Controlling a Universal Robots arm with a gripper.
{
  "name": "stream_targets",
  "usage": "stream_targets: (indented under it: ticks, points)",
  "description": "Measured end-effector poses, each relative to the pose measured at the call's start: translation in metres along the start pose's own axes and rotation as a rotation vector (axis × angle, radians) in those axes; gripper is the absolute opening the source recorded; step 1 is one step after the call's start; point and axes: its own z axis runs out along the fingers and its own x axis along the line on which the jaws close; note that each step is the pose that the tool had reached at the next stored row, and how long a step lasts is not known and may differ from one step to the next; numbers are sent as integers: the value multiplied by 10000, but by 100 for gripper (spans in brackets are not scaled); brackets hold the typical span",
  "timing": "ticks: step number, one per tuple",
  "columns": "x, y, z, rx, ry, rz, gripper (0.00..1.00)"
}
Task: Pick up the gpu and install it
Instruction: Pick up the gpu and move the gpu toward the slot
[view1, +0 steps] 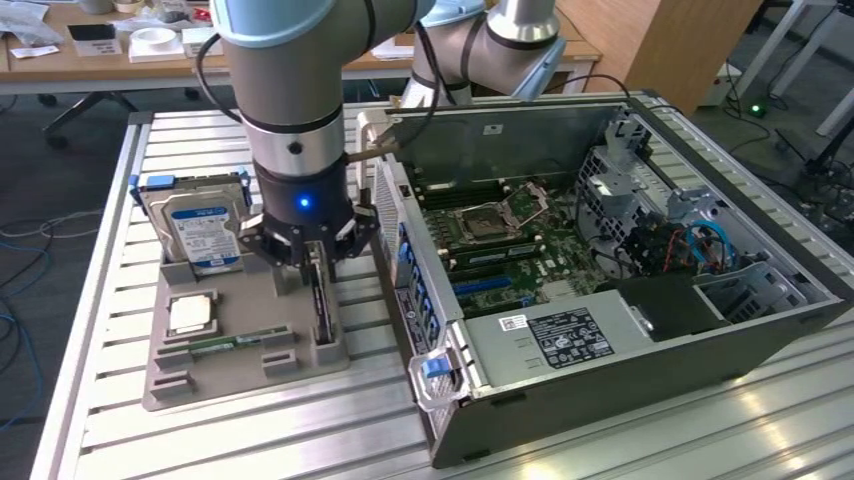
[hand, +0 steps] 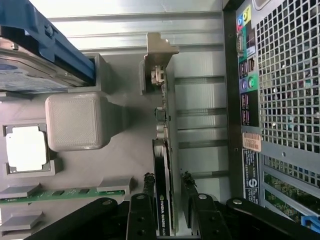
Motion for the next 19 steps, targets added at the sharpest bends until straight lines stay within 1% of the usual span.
stream_targets:
  ticks: [5,9,19]
  points:
    - [10,46,51,1,0,-1,36]
    - [27,55,82,0,1,-23,36]
    - [32,77,143,-12,22,-476,36]
